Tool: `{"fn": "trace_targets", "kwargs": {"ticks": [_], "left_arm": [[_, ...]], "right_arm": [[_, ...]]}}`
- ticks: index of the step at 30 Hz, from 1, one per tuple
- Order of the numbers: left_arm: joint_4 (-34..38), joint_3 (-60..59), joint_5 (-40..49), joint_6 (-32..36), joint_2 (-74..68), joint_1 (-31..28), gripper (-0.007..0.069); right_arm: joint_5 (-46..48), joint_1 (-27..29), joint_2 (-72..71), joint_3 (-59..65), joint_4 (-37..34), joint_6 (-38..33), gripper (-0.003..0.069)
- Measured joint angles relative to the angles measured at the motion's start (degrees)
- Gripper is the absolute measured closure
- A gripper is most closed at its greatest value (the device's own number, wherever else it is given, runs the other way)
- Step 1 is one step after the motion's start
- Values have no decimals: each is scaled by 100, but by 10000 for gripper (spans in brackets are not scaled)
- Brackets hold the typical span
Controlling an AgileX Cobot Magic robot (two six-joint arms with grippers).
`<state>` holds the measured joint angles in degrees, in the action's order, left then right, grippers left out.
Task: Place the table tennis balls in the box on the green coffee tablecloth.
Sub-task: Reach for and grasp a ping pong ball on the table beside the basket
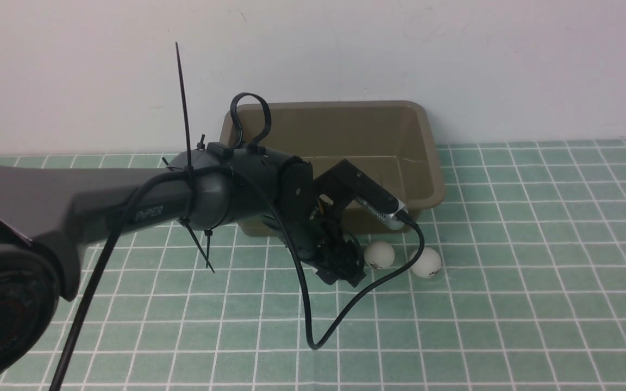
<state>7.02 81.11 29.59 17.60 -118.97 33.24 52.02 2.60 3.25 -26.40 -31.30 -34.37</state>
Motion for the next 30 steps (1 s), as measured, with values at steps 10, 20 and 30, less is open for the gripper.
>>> {"fn": "trace_targets", "kwargs": {"ticks": [10,20,30], "left_arm": [[-15,11,-1,0,-56,6,226],[-10,47,345,7,-27,6,272],[342,15,951,507,666,6,272]], "right_arm": [[-44,0,0,0,0,0,195],[-124,0,0,0,0,0,195],[-130,0,0,0,0,-84,196]]}}
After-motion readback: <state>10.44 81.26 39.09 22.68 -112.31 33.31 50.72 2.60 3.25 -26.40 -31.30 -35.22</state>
